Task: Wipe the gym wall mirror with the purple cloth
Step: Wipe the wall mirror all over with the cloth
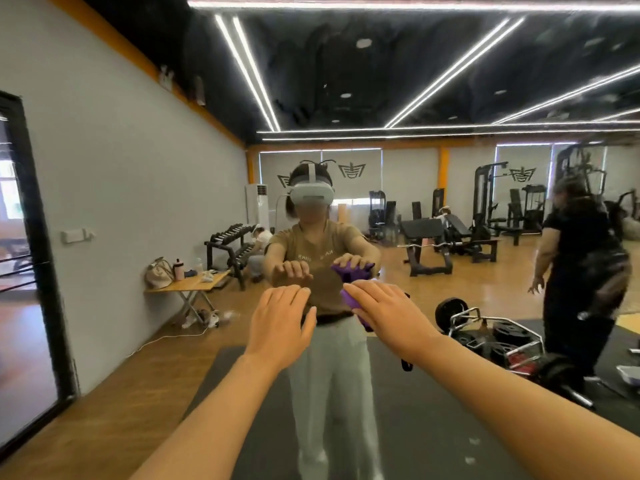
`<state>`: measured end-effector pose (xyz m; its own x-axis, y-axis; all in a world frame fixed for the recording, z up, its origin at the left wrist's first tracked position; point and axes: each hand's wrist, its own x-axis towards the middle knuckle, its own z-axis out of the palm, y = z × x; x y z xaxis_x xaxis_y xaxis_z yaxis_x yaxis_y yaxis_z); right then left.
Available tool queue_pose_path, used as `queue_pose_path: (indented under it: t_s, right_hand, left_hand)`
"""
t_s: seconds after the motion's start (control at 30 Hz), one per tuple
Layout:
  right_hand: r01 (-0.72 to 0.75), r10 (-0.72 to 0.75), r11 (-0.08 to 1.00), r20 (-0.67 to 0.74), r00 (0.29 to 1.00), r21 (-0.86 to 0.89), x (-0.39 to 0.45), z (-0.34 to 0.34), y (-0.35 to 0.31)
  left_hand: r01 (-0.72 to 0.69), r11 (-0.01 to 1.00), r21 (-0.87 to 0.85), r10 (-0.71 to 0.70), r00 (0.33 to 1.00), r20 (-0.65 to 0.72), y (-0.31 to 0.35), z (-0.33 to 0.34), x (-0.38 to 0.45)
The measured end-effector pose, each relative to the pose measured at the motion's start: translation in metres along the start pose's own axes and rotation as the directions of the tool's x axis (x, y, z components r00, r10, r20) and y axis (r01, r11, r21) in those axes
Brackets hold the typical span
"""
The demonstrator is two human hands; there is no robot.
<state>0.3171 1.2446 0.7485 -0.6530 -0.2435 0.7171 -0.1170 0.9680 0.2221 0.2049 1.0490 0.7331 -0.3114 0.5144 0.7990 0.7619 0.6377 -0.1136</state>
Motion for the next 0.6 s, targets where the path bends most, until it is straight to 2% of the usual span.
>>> queue_pose_path:
  t_s: [0.1, 0.27, 0.37, 0.5, 0.6]
  right_hand:
    - [-0.050, 0.050, 0.999, -0.029, 0.998, -0.002, -0.003, -0.024, 0.037]
    - [-0.092, 0.092, 0.996, -0.067, 0.993, -0.001, 0.001, -0.065, 0.108]
    - [-0.091, 0.092, 0.996, -0.143, 0.985, 0.015, 0.006, -0.082, 0.151]
    - [-0.086, 0.090, 0.996, -0.155, 0.984, 0.034, 0.019, -0.102, 0.204]
    - [-0.107, 0.120, 0.992, -0.262, 0.958, 0.062, 0.034, -0.112, 0.235]
  left_hand:
    - [-0.004, 1.000, -0.013, 0.004, 1.000, 0.008, 0.034, 0.000, 0.037]
    - [0.051, 0.997, -0.055, -0.055, 0.996, -0.066, 0.084, 0.001, 0.104]
    - [0.070, 0.990, -0.119, -0.088, 0.984, -0.157, 0.117, 0.008, 0.142]
    - [0.063, 0.991, -0.120, -0.089, 0.971, -0.223, 0.155, 0.021, 0.193]
    - [0.069, 0.990, -0.120, -0.102, 0.949, -0.297, 0.176, 0.025, 0.230]
